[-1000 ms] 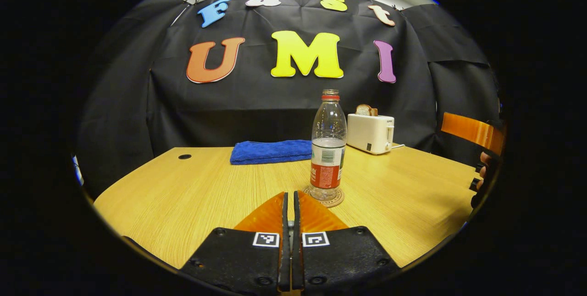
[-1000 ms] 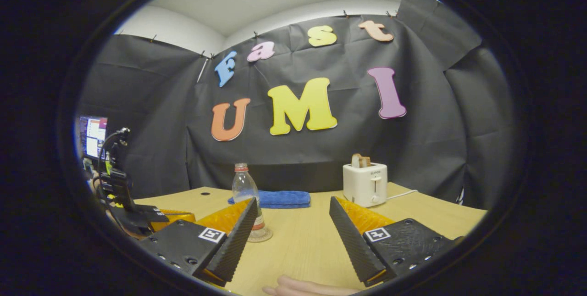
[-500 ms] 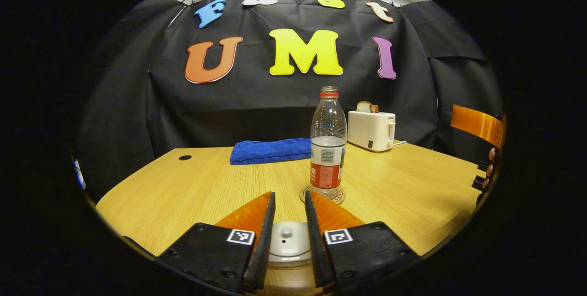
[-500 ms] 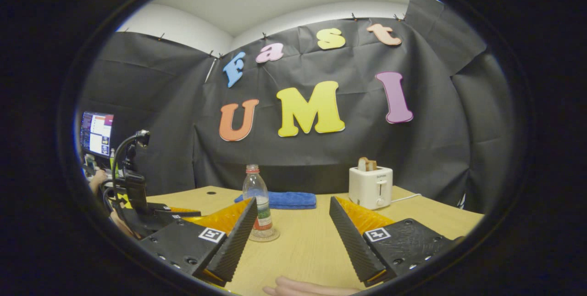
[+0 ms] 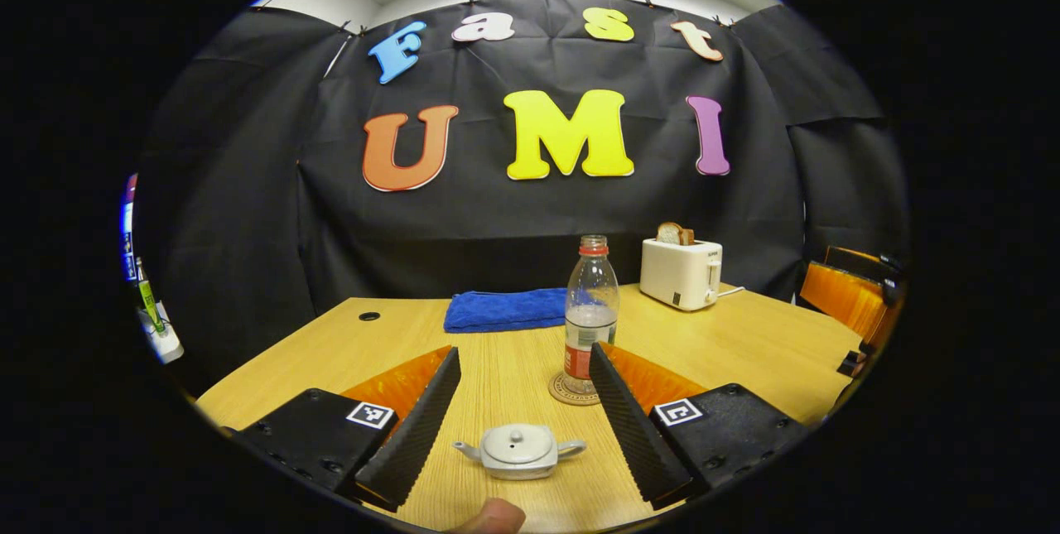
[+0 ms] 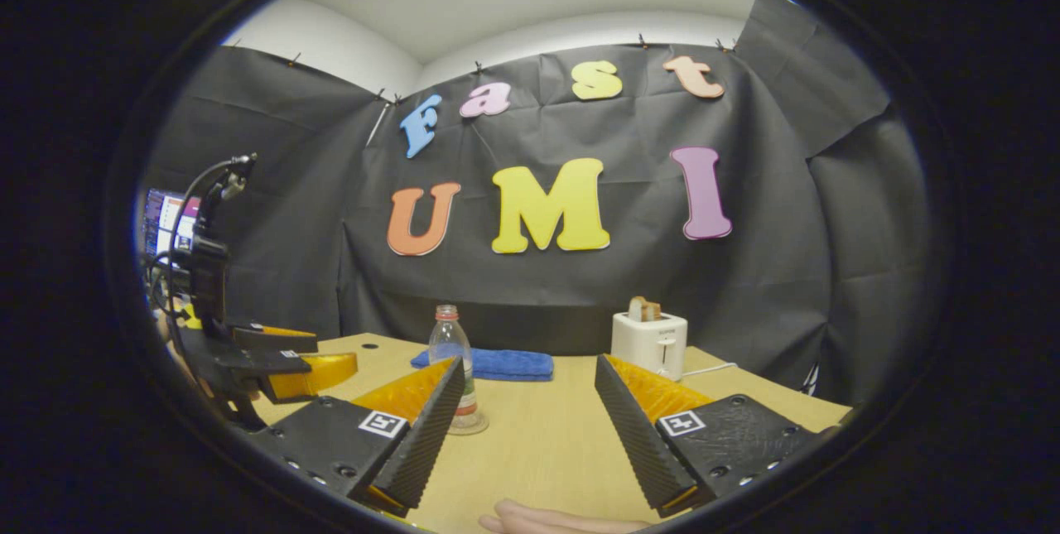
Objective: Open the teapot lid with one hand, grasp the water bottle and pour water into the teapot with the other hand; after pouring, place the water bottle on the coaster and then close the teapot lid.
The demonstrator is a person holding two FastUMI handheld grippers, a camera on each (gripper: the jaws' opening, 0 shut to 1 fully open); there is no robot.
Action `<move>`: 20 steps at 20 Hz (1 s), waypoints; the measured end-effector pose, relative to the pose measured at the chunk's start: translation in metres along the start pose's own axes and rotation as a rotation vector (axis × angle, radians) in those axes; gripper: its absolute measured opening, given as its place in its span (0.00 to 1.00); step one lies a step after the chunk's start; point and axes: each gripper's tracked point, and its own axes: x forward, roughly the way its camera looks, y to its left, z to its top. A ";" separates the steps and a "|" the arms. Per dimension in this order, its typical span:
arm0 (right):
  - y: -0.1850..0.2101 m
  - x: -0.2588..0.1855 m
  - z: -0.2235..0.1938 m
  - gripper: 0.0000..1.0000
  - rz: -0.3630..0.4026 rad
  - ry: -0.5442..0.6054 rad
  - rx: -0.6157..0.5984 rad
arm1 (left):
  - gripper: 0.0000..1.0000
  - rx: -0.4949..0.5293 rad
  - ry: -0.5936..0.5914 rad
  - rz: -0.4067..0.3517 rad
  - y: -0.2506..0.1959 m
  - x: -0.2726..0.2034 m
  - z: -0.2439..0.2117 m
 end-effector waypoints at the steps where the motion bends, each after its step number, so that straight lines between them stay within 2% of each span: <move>1: -0.003 -0.004 0.001 0.95 -0.013 0.022 -0.001 | 0.98 -0.012 -0.003 0.034 0.006 -0.007 0.006; 6: -0.023 -0.027 0.023 0.95 -0.081 0.084 0.009 | 0.98 0.029 -0.018 0.093 0.016 -0.044 0.033; 9: -0.043 -0.041 0.023 0.95 -0.155 0.141 -0.012 | 0.98 0.012 -0.007 0.090 0.013 -0.061 0.039; 12: -0.050 -0.057 0.029 0.95 -0.194 0.165 -0.045 | 0.98 -0.004 -0.043 0.096 0.016 -0.076 0.055; 16: -0.044 -0.065 0.042 0.95 -0.176 0.119 -0.056 | 0.98 0.002 -0.065 0.097 0.021 -0.082 0.061; 20: -0.043 -0.065 0.038 0.95 -0.164 0.119 -0.072 | 0.98 0.002 -0.046 0.109 0.025 -0.081 0.057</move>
